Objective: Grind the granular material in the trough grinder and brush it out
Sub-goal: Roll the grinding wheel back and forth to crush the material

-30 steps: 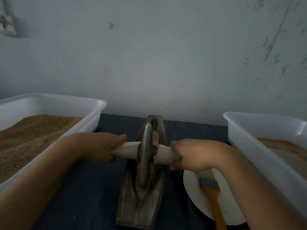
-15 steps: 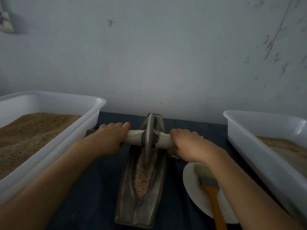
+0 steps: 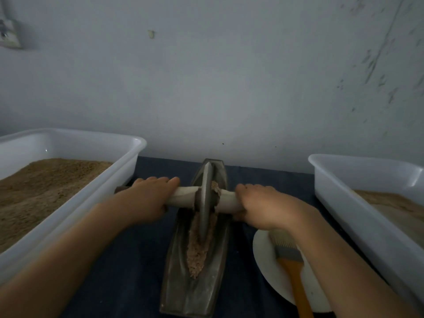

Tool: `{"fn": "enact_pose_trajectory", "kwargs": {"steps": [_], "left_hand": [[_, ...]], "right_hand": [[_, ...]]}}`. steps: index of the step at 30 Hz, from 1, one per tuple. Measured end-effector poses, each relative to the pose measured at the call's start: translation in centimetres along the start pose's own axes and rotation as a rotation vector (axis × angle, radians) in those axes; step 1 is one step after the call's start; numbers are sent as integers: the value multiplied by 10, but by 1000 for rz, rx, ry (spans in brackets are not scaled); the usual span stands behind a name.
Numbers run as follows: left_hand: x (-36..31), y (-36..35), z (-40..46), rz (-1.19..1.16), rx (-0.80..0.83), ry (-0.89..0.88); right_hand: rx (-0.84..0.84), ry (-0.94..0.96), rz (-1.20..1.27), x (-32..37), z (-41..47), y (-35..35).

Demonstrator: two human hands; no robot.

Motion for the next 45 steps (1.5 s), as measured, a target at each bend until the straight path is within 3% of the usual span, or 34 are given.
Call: {"fn": "enact_pose_trajectory", "kwargs": {"steps": [5, 9, 14, 21, 24, 27, 33, 37, 41, 45], "left_hand": [[-3, 17, -25, -61, 337, -91], [-2, 20, -27, -74, 383, -93], [2, 6, -3, -75, 206, -37], [0, -14, 26, 134, -349, 102], [0, -14, 28, 102, -388, 91], [4, -11, 23, 67, -263, 70], [1, 8, -9, -51, 149, -49], [-3, 22, -29, -71, 373, -101], [-5, 21, -26, -79, 364, -90], [-2, 9, -5, -28, 163, -17]], "right_hand": [[245, 96, 69, 14, -22, 11], [274, 96, 84, 11, -24, 14], [129, 22, 100, 0, -2, 5], [-358, -47, -11, -24, 28, -19], [-410, -44, -29, -24, 30, -21], [-322, -30, -82, -18, 24, -16], [132, 37, 47, 4, -7, 5], [292, 100, 97, 8, -24, 14], [311, 86, 121, 4, -20, 13], [173, 2, 100, -2, -1, 3]]}}
Point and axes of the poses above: each hand's wrist, its own z-axis towards the middle knuckle, its own y-axis out of the back of the hand, x = y × z, the point moved 3 cm from there along z, towards the middle knuckle
